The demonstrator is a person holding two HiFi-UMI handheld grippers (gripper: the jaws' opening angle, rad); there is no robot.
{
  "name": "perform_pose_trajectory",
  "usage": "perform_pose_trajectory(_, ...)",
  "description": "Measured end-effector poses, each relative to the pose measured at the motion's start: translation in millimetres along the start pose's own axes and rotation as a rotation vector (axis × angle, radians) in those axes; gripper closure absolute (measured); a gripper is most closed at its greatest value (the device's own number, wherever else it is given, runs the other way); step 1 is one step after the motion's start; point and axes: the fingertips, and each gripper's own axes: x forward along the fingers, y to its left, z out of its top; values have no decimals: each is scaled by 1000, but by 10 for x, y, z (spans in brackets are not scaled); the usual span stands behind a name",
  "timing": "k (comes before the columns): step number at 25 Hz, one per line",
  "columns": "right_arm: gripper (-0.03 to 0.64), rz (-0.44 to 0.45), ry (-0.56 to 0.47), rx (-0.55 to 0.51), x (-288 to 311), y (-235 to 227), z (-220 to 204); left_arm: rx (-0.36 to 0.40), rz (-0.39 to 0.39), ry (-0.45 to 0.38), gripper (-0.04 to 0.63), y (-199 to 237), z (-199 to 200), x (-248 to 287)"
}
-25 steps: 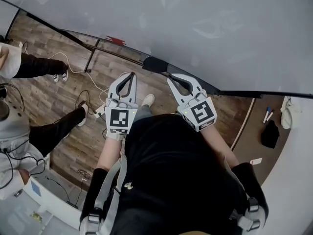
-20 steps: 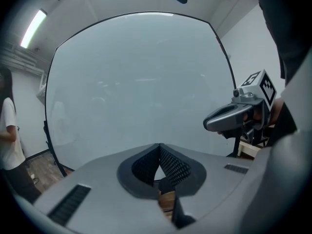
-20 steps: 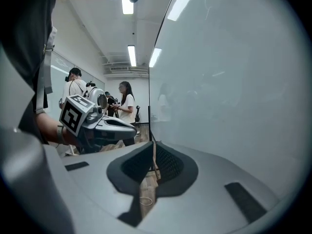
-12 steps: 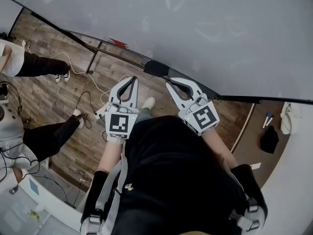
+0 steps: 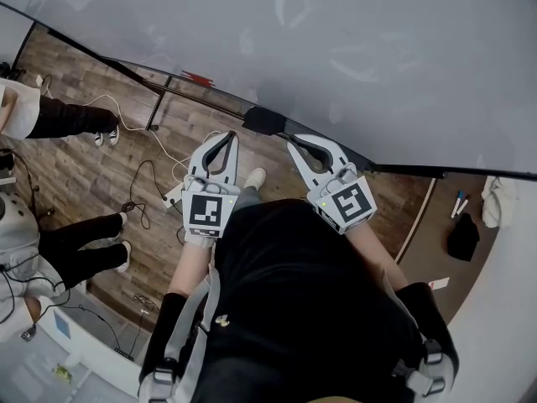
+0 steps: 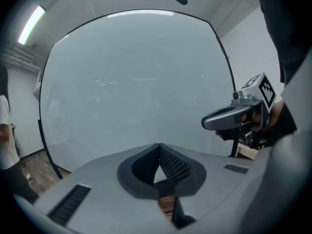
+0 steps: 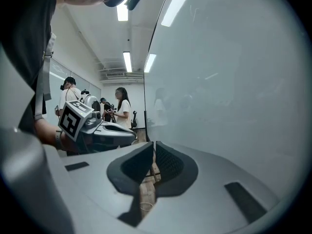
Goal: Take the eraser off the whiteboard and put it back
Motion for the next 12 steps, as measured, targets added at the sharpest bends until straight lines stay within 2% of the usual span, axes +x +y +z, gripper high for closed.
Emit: perform_pose_trajectory(12,591,1,14,6,25,-100,-53,7,-6,4,588,3,16,140)
